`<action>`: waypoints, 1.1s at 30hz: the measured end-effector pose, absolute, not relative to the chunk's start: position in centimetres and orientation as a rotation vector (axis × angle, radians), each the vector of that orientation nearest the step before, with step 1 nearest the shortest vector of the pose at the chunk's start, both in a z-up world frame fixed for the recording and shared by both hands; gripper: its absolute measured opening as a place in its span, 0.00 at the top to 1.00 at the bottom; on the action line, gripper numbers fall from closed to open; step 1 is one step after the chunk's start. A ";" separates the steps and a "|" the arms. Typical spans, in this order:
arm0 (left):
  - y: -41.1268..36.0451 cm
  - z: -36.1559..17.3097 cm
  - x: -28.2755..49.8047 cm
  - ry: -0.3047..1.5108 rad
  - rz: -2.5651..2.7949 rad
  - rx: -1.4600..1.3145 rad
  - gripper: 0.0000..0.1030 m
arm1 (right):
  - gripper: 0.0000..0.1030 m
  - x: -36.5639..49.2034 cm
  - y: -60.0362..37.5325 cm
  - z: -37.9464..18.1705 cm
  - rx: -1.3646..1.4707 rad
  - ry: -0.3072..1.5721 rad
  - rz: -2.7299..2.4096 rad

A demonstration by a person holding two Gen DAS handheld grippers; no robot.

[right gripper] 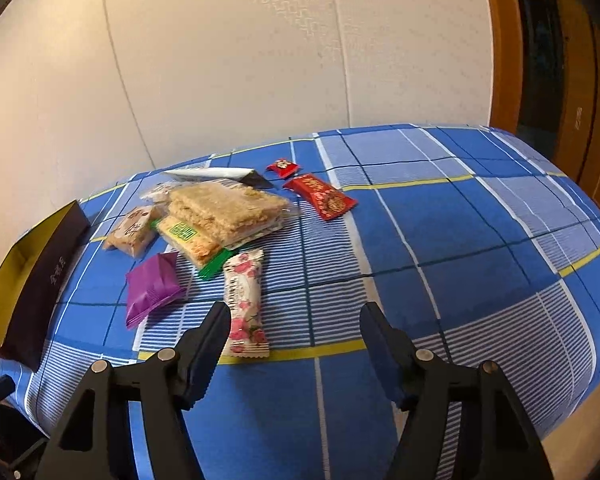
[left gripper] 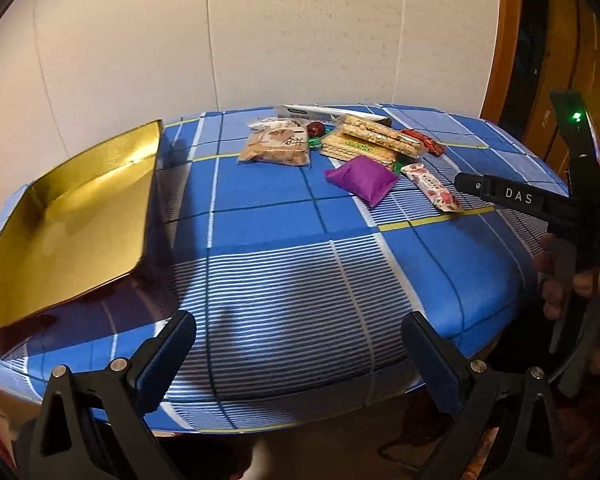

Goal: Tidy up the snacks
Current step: 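Grasp the purple pouch with the left gripper while the right grasps the pink-floral bar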

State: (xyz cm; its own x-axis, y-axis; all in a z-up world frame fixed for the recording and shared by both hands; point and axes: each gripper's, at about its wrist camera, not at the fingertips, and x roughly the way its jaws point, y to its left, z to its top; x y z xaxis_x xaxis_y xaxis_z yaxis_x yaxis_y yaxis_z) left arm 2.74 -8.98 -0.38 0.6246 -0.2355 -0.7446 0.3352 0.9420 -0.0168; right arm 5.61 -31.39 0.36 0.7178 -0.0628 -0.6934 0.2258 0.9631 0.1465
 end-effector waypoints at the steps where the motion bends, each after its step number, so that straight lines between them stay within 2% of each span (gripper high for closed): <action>1: -9.1 -0.3 2.9 0.841 -0.334 0.120 0.00 | 0.34 5.6 -31.6 0.4 0.240 0.753 -0.166; 5: -9.9 0.2 5.2 0.910 -0.377 0.064 0.02 | 0.34 5.4 -32.7 0.4 0.289 0.743 -0.199; 6: -10.2 0.4 6.0 0.932 -0.395 0.036 0.06 | 0.34 5.4 -33.0 0.3 0.306 0.743 -0.205; 8: -11.1 0.8 7.9 0.971 -0.415 0.011 0.30 | 0.34 5.5 -33.6 0.2 0.334 0.748 -0.217; 18: -14.4 0.6 16.0 1.092 -0.430 -0.260 0.31 | 0.34 5.4 -34.8 -0.3 0.396 0.762 -0.205; 21: -15.8 0.0 17.7 1.117 -0.395 -0.251 0.31 | 0.34 5.5 -34.9 -0.4 0.404 0.761 -0.200; 22: -16.3 -0.4 18.2 1.121 -0.363 -0.231 0.35 | 0.34 5.5 -34.8 -0.4 0.402 0.756 -0.193; 23: -16.3 -0.8 18.5 1.124 -0.358 -0.229 0.45 | 0.34 5.5 -34.7 -0.3 0.399 0.751 -0.186; 24: -16.2 -1.1 18.7 1.120 -0.355 -0.227 0.49 | 0.34 5.5 -34.5 -0.1 0.390 0.746 -0.173; 25: -16.0 -1.1 18.6 1.098 -0.354 -0.222 0.59 | 0.34 5.6 -34.2 -0.1 0.382 0.746 -0.162; 29: -14.5 -1.2 17.5 1.077 -0.398 -0.196 0.60 | 0.48 5.9 -32.6 0.3 0.322 0.745 -0.103; 33: -12.0 -1.3 15.7 1.048 -0.397 -0.183 0.60 | 0.58 6.6 -30.9 0.0 0.286 0.768 -0.044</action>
State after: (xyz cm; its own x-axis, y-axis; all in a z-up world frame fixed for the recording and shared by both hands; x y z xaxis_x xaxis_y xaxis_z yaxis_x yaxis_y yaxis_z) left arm 15.72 -12.04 -1.28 0.4366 -0.4029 -0.8044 0.2310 0.9143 -0.3326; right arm 6.63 -30.94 0.04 0.7201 0.0651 -0.6908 0.1428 0.9604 0.2393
